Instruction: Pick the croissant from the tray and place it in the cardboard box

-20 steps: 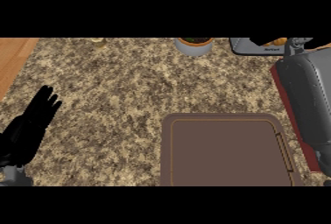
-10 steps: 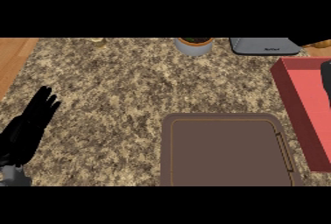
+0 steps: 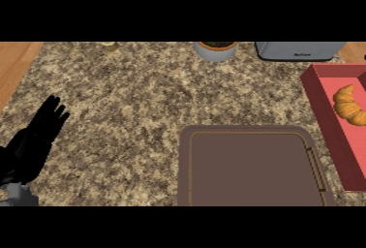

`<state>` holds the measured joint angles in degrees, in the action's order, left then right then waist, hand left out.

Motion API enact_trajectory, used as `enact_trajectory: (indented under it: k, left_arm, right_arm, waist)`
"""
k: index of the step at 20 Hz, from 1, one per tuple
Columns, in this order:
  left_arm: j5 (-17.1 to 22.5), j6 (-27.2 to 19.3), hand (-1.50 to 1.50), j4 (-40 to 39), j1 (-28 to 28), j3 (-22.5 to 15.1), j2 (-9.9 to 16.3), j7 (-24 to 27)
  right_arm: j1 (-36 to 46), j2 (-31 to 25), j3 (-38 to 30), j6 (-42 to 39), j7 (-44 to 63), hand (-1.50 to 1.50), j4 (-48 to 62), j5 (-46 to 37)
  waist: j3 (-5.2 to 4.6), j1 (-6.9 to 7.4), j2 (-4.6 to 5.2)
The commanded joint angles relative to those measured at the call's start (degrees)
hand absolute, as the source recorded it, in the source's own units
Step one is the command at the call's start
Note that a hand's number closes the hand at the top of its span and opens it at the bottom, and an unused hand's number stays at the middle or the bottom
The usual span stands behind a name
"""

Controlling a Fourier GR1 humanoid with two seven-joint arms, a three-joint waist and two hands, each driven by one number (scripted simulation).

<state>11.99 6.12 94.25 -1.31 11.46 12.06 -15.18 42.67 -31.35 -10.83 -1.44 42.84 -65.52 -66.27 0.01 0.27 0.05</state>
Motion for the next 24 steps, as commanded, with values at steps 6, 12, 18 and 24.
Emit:
enact_trajectory:
  k: [6, 12, 18, 24]
  left_arm:
    - [3.24, 1.69, 0.00, 4.16, 0.80, 2.09, 1.67, -4.00]
    - [-0.97, 0.51, 0.00, -0.27, -0.27, -0.23, -0.06, -0.43]
    - [1.71, -0.63, 0.00, 4.38, -2.37, 1.44, 0.89, -6.64]
    - [0.84, 0.94, 0.00, 0.90, -0.30, 2.18, 1.05, -1.58]
  right_arm:
    - [-2.03, -0.66, -5.63, 7.52, -10.00, 1.50, 13.16, 5.24]
    - [-3.61, 0.47, -11.19, 7.07, -7.41, -1.50, 20.74, 10.02]
    - [-6.00, 3.42, -10.83, 14.47, -18.26, -1.50, 21.89, 13.19]
    - [-8.04, 4.62, -20.45, 27.91, -23.86, -1.50, 12.54, 22.42]
  waist:
    - [0.03, 0.53, 0.02]
    - [0.02, 0.27, 0.13]
    - [0.04, 0.29, 0.05]
    - [0.08, -0.68, -0.28]
